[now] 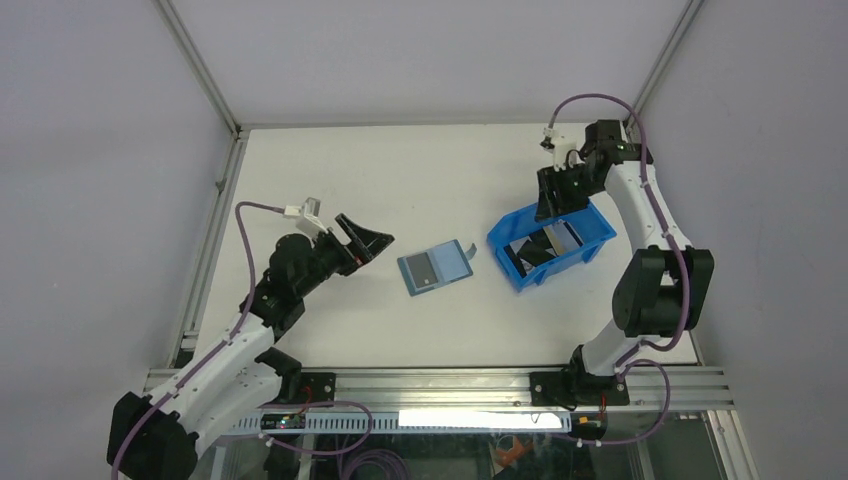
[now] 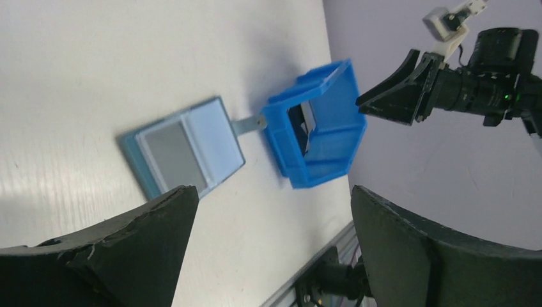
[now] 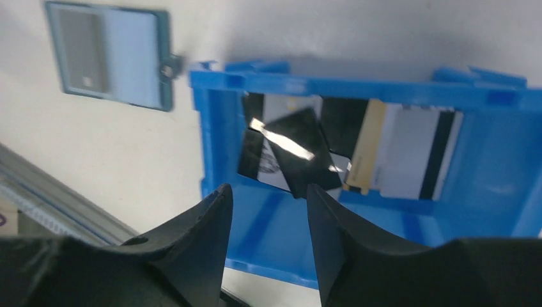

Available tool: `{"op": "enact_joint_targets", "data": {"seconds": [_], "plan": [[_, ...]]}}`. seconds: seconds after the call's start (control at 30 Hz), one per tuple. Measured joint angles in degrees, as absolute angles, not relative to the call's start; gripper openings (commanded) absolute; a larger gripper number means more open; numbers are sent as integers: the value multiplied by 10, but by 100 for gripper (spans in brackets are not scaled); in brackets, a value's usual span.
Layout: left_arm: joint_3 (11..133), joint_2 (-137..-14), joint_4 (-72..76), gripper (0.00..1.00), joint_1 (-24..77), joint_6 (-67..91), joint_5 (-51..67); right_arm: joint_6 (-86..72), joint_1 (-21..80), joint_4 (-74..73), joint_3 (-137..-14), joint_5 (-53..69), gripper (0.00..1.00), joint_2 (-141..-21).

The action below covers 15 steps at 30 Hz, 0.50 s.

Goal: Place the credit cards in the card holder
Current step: Turn over the card slot in the card holder, then move the storage box to the center of the board.

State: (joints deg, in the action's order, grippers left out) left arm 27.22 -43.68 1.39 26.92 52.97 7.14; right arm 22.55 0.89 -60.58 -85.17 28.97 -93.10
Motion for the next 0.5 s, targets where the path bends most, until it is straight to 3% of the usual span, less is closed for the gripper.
{"op": "enact_joint_targets", "data": {"seconds": [0.2,0.5], "plan": [[236,-539,82,78,271,589,138,254,1,-599,-811,207,52,-948],[256,-690,157,60,355,613,154,285,20,-522,-722,168,43,-966]]}}
